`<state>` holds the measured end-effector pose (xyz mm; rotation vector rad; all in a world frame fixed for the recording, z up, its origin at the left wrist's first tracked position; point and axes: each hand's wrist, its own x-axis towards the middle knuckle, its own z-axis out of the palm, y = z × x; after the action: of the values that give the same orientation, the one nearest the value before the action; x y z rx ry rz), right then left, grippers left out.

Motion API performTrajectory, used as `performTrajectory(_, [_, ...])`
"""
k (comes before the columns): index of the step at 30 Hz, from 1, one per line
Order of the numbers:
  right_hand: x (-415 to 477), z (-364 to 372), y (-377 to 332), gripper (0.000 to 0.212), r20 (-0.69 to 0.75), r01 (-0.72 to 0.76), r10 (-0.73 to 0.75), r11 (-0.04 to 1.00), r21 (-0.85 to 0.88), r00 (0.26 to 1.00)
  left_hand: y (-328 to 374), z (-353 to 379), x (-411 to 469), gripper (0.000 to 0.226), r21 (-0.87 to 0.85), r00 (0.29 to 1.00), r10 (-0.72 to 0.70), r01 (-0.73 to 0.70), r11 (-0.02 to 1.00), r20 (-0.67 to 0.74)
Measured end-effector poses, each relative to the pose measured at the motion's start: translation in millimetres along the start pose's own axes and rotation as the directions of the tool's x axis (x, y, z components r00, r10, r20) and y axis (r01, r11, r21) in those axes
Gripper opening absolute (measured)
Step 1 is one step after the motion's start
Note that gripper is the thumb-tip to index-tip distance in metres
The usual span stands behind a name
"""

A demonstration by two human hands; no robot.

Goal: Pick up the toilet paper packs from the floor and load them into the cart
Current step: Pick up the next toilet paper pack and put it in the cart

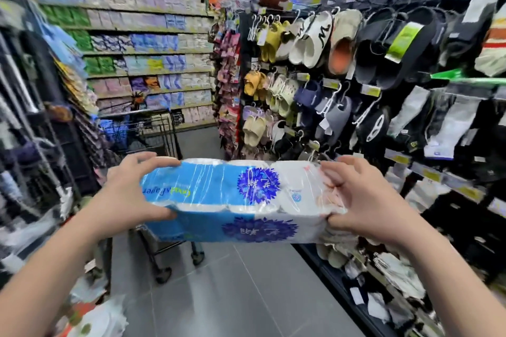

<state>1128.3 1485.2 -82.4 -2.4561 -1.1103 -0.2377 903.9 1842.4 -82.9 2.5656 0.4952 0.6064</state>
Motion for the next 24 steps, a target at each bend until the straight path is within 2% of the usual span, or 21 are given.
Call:
performTrajectory(10, [165.7, 77.8, 25.9, 0.101, 0.018, 0.162, -0.163, 0.986, 0.040, 0.987, -69.2, 17.4, 92.6, 0.088, 0.040, 0.989, -0.133, 0.136, 0.990, -0.056])
performTrajectory(15, [273.2, 109.3, 56.1, 0.104, 0.052, 0.242, -0.244, 0.970, 0.029, 0.968, -98.6, 42.2, 170.4, 0.088, 0.097, 0.973, -0.177, 0.193, 0.976, -0.145])
performTrajectory(24, [462.4, 142.5, 107.9, 0.107, 0.039, 0.357, -0.363, 0.928, 0.105, 0.931, -113.0, 75.1, 314.8, 0.088, 0.099, 0.940, -0.273, 0.297, 0.950, -0.207])
